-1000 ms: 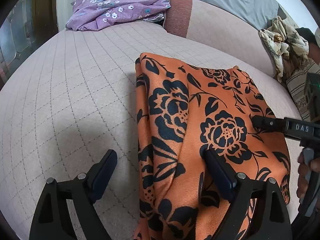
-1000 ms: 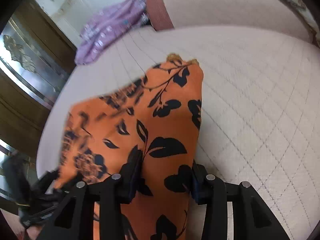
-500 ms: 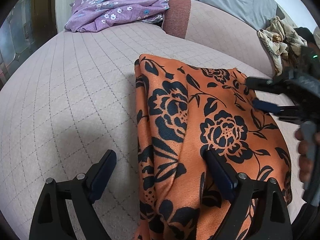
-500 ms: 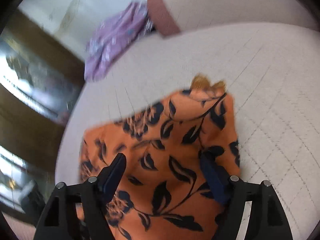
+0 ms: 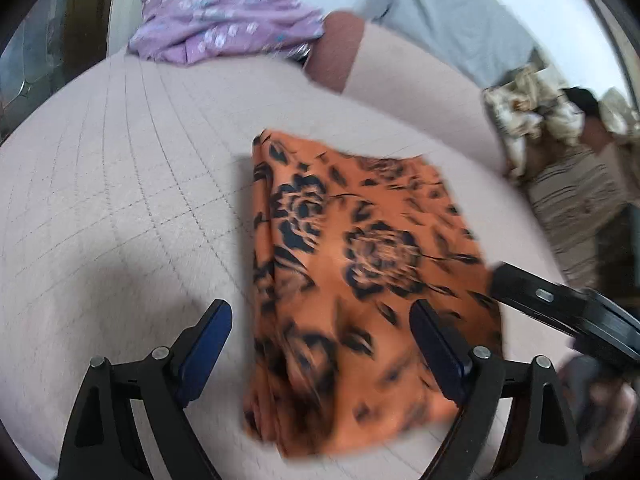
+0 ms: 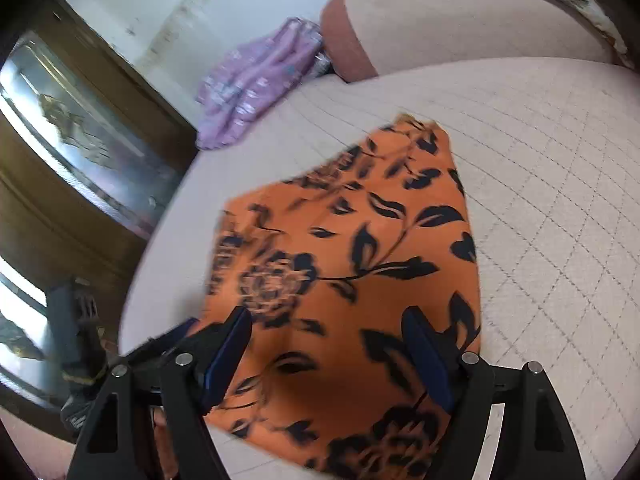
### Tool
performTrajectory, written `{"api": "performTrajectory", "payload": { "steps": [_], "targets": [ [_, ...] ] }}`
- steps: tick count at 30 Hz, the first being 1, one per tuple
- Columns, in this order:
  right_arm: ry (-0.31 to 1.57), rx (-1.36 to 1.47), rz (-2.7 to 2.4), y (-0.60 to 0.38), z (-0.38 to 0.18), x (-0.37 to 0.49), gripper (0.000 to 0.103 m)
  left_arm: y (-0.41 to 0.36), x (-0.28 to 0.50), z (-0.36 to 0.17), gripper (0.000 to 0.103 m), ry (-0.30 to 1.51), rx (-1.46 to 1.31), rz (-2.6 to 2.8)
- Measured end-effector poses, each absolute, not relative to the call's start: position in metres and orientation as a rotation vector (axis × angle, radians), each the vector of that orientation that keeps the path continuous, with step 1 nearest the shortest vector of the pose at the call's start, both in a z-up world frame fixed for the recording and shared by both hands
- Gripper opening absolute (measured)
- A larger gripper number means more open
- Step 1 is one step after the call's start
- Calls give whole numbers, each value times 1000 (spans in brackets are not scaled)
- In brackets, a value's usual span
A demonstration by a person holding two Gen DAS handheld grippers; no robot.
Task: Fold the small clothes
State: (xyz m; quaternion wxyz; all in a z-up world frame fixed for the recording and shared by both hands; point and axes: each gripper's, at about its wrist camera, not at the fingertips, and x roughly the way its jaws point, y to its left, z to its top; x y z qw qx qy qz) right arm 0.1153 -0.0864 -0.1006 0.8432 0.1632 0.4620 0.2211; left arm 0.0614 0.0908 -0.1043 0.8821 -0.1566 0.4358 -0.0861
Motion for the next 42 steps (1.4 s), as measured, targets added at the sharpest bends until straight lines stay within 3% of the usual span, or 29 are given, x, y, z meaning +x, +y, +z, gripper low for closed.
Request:
{"api": "performTrajectory", "payload": {
  "steps": [4, 7, 15, 22, 26, 32, 39, 42],
  "targets": [
    [1009, 375, 467, -81, -131, 122, 84, 79, 57, -151, 91, 1088, -208, -107],
    [993, 401, 473, -84, -129, 120, 84, 70, 51, -133, 90, 1038, -134, -91],
    [1006, 408, 524, -90, -132, 122, 84, 101, 85, -114, 90, 996, -282, -122],
    [1015, 393, 541, -87, -134, 124, 84, 110, 183, -134, 52, 1106, -333, -171],
    [1016, 379, 550, -85, -133, 123, 84, 105, 217, -123, 45, 1050, -252, -136],
    [1009, 357, 546, -79, -134, 120, 84, 105, 211, -119, 50, 1036, -206, -71],
    [996, 404, 537, -88, -118, 109, 84, 96, 94, -67, 65, 884, -186, -53],
    [958, 422, 547, -98, -106, 84, 84, 82, 60, -72, 66, 888, -187, -66]
  ]
}}
